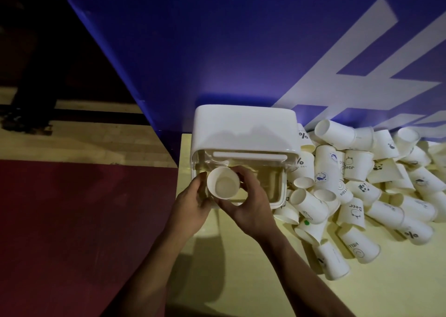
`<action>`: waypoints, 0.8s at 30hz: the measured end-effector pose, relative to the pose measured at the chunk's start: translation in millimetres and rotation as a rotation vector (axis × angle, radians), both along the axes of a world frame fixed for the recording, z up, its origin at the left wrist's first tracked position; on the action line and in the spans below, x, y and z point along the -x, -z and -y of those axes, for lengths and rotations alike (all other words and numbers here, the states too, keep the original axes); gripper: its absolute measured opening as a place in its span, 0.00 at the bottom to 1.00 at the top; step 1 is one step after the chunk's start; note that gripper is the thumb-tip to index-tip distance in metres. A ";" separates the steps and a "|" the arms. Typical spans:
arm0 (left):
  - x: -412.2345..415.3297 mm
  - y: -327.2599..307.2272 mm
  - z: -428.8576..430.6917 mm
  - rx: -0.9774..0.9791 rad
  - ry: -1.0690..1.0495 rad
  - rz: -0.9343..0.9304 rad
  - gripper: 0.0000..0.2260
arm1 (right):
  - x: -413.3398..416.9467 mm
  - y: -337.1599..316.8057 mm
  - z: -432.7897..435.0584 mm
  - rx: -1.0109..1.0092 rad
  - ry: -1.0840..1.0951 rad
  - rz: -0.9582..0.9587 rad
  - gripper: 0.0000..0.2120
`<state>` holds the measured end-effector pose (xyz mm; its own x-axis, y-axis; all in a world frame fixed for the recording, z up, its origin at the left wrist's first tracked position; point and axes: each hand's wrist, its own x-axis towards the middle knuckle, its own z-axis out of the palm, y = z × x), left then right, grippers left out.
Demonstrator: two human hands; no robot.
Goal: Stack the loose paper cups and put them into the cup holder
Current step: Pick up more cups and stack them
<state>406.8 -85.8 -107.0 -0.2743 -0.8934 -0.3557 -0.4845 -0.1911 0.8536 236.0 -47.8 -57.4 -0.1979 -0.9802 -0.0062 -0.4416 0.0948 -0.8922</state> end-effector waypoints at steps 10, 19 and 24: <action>-1.0 6.6 0.2 -0.043 -0.033 -0.034 0.26 | -5.3 23.5 -0.3 -0.077 -0.022 -0.004 0.33; 5.3 1.0 0.5 -0.022 -0.054 0.064 0.15 | 3.5 45.5 -2.1 -0.201 -0.038 -0.039 0.40; 7.9 3.3 0.3 0.056 -0.063 0.112 0.16 | 7.9 53.3 1.0 -0.263 -0.077 -0.046 0.37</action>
<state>399.0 -86.2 -110.3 -0.1787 -0.9269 -0.3302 -0.5664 -0.1775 0.8048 228.1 -48.7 -110.7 -0.1293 -0.9581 -0.2556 -0.4962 0.2857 -0.8199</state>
